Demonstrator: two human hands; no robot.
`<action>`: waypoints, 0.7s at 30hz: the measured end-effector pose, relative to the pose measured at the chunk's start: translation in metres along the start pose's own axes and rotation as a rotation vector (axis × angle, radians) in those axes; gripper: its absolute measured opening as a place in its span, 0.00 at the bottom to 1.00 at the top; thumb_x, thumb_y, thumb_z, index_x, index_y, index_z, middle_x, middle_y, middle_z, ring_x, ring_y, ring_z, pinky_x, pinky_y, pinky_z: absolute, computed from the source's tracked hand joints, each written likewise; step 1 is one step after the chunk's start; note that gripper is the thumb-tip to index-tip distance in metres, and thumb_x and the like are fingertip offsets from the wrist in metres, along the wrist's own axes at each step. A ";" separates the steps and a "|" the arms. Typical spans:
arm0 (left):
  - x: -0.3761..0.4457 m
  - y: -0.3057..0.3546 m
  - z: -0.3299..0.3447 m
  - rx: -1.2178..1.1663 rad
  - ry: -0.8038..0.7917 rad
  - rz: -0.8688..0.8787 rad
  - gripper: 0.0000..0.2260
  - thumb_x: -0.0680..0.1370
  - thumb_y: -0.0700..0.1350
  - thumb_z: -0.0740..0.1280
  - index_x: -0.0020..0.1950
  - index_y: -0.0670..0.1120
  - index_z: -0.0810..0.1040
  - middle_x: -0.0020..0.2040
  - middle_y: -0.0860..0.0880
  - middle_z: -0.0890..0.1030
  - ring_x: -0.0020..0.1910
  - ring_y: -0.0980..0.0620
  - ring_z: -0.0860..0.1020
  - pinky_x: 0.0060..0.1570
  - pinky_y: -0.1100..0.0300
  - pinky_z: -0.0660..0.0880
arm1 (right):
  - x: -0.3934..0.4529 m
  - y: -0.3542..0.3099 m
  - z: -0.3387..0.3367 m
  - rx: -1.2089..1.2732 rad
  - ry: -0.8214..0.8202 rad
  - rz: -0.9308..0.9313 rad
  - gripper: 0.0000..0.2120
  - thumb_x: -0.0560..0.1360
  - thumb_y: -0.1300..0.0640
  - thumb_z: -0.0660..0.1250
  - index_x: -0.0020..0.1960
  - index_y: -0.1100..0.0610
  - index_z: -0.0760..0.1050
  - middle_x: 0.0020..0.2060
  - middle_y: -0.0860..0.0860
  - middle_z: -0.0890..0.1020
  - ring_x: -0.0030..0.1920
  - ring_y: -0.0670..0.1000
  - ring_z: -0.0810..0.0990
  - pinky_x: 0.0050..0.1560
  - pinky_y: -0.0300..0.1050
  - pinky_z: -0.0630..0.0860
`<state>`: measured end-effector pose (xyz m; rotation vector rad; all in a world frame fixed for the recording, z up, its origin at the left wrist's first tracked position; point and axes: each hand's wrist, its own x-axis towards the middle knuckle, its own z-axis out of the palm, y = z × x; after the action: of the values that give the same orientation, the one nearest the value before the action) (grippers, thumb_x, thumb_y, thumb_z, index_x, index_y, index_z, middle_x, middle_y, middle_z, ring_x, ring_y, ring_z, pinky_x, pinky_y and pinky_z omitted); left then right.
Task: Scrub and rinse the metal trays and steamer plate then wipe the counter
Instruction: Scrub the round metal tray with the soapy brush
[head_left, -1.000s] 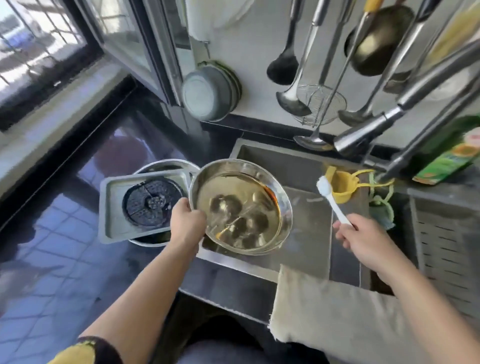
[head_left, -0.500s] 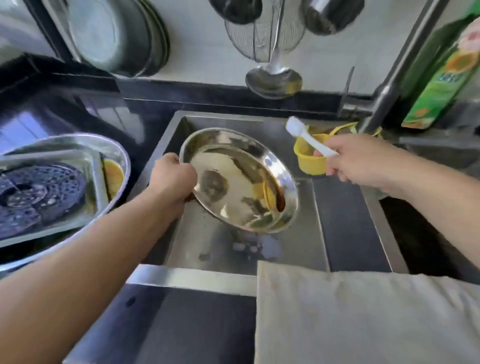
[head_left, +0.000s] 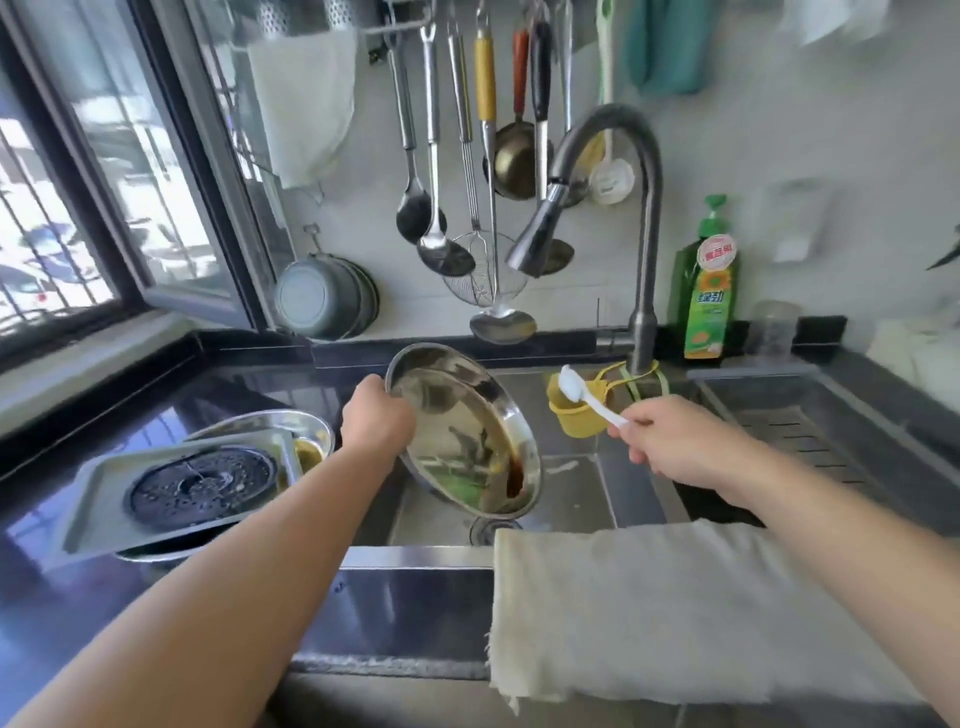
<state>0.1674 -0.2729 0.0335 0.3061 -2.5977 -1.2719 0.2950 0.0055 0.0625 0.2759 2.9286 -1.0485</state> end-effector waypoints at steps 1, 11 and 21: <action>-0.003 0.005 0.001 0.035 0.007 0.020 0.04 0.78 0.39 0.62 0.52 0.43 0.74 0.49 0.43 0.77 0.50 0.38 0.76 0.48 0.49 0.73 | -0.002 0.005 -0.002 -0.006 -0.003 -0.001 0.13 0.85 0.55 0.57 0.52 0.56 0.80 0.44 0.55 0.82 0.41 0.51 0.76 0.43 0.48 0.72; -0.022 0.023 0.006 0.630 0.085 0.711 0.09 0.75 0.35 0.63 0.49 0.46 0.66 0.43 0.45 0.75 0.43 0.35 0.77 0.41 0.49 0.70 | 0.006 0.024 -0.001 0.039 0.009 -0.005 0.12 0.84 0.57 0.59 0.50 0.56 0.80 0.46 0.57 0.82 0.46 0.58 0.81 0.49 0.55 0.79; 0.019 -0.017 0.036 0.034 0.192 0.160 0.10 0.77 0.34 0.58 0.36 0.41 0.65 0.43 0.38 0.76 0.37 0.42 0.70 0.33 0.52 0.63 | 0.027 0.025 0.012 -0.009 0.023 0.078 0.08 0.82 0.62 0.62 0.52 0.59 0.80 0.47 0.57 0.83 0.47 0.56 0.82 0.48 0.52 0.80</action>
<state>0.1403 -0.2617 0.0013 0.2109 -2.4294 -1.0890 0.2720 0.0214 0.0359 0.4008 2.9155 -1.0286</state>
